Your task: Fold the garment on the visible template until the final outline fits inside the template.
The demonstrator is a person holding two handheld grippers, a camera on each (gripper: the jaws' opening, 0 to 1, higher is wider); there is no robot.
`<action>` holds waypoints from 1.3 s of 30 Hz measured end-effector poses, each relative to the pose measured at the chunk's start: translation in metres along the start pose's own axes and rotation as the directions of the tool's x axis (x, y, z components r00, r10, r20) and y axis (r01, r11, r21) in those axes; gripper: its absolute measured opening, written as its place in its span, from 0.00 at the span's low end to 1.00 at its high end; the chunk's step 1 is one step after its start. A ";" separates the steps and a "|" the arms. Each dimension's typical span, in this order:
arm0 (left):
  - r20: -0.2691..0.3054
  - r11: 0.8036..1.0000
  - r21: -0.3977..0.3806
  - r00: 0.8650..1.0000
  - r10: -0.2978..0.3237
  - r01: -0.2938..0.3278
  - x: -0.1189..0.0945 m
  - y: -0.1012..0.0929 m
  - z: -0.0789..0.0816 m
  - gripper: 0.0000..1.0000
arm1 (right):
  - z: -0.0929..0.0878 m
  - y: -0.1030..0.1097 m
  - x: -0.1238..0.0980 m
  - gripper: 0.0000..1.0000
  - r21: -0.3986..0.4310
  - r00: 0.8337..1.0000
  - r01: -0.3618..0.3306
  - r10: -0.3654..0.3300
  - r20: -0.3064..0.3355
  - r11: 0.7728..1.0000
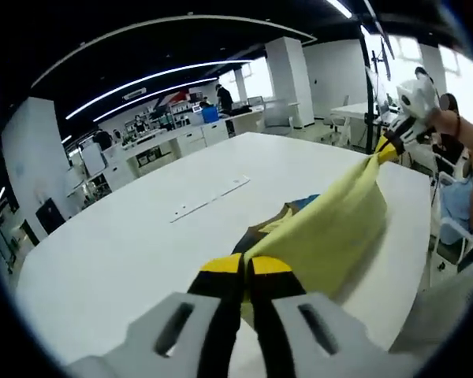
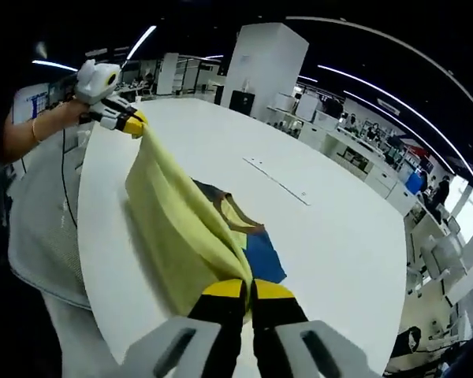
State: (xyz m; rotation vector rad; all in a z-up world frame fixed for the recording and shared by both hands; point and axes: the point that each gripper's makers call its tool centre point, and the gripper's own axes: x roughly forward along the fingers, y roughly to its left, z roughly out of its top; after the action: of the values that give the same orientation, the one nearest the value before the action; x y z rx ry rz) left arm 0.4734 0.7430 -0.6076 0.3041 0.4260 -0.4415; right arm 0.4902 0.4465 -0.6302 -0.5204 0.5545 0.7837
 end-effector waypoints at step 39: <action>-0.156 0.999 -0.022 0.987 0.037 -0.041 0.116 0.040 -0.053 0.00 | -0.035 -0.049 0.124 0.00 0.020 0.982 0.047 -0.043 -0.183 0.999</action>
State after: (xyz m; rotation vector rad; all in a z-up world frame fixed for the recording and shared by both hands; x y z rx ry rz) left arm 0.5699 0.7568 -0.6998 0.3230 0.5763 -0.3756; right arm 0.5908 0.4579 -0.7234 -0.5840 0.7186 0.6890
